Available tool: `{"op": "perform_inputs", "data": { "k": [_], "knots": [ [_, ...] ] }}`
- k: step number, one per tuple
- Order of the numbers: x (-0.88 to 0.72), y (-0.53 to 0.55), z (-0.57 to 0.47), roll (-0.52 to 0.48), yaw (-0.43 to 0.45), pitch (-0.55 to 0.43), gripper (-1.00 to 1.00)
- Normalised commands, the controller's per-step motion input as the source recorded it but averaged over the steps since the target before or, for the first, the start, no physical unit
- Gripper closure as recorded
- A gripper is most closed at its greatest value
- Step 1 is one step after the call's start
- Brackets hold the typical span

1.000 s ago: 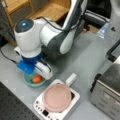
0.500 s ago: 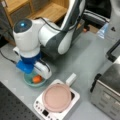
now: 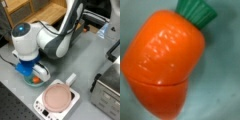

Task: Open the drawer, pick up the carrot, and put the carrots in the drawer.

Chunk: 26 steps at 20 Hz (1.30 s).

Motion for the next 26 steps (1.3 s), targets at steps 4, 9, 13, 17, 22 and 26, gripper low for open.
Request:
{"op": "perform_inputs", "data": {
  "k": [4,9,13,17,22,26],
  "knots": [
    [0.26,-0.14,0.06,0.085,0.050,0.104,-1.00],
    [0.27,-0.14,0.03,0.069,0.046,0.088,-1.00],
    [0.28,-0.12,0.01,0.062,0.044,0.076,-1.00],
    [0.28,-0.11,0.03,0.062,0.045,0.077,-1.00],
    [0.28,-0.10,0.04,0.049,0.037,0.093,-1.00],
    [0.27,-0.08,0.05,0.043,0.033,0.099,-1.00]
  ]
}}
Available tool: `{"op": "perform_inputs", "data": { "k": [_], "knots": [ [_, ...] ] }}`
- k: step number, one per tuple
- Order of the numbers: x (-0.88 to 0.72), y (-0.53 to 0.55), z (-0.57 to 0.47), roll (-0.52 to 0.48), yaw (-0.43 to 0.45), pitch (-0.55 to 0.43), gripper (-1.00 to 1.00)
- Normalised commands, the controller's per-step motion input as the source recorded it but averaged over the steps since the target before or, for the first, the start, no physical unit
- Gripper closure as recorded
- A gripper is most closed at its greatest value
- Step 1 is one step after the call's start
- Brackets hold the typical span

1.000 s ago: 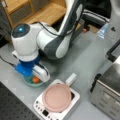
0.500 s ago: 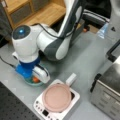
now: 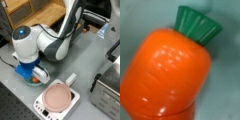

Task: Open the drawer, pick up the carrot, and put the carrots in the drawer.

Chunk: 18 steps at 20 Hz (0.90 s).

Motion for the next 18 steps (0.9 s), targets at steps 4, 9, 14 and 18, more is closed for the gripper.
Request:
{"op": "perform_inputs", "data": {
  "k": [4,9,14,18],
  "knots": [
    [0.28,-0.05,0.03,0.001,-0.006,0.109,-1.00],
    [0.28,-0.03,0.01,-0.022,-0.018,0.114,-1.00],
    [0.26,0.00,-0.02,-0.042,-0.021,0.091,-1.00],
    [0.25,0.01,-0.02,-0.042,-0.021,0.090,-1.00]
  ]
}}
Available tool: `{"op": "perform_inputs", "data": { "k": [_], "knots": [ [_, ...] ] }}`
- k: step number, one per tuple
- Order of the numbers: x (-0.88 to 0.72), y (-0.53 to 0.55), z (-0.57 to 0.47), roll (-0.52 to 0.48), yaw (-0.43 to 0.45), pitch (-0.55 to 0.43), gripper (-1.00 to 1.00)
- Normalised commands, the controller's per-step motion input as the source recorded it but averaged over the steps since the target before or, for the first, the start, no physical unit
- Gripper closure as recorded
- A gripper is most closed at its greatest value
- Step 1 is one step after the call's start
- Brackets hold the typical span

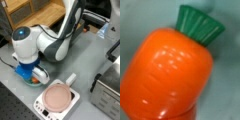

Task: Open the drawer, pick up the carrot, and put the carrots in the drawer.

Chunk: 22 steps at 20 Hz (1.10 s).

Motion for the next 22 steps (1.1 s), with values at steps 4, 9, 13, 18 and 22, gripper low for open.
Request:
{"op": "perform_inputs", "data": {
  "k": [4,9,13,18,22],
  "knots": [
    [0.24,0.02,-0.03,-0.056,-0.024,0.083,-1.00],
    [0.23,0.02,-0.03,-0.057,-0.024,0.085,-1.00],
    [0.23,0.04,-0.08,-0.038,-0.025,0.025,1.00],
    [0.19,0.10,-0.20,-0.010,-0.031,0.022,1.00],
    [0.17,0.11,-0.17,0.001,-0.038,0.058,1.00]
  ]
}}
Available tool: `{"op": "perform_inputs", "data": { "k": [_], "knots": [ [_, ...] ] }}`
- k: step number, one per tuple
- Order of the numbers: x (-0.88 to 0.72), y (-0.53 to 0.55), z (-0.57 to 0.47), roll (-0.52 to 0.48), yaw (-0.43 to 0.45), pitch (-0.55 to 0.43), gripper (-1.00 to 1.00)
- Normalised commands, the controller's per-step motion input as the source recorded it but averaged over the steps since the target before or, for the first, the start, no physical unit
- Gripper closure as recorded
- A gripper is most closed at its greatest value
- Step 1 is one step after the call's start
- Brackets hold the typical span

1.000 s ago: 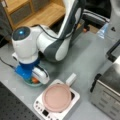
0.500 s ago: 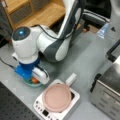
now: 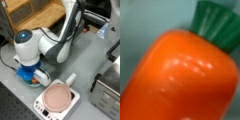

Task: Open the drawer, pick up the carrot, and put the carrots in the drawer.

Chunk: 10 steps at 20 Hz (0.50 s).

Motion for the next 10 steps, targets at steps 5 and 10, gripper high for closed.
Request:
{"op": "perform_inputs", "data": {
  "k": [5,10],
  "knots": [
    [0.18,0.04,-0.02,0.007,-0.060,0.023,1.00],
    [0.17,0.03,-0.01,0.023,-0.067,0.013,1.00]
  ]
}}
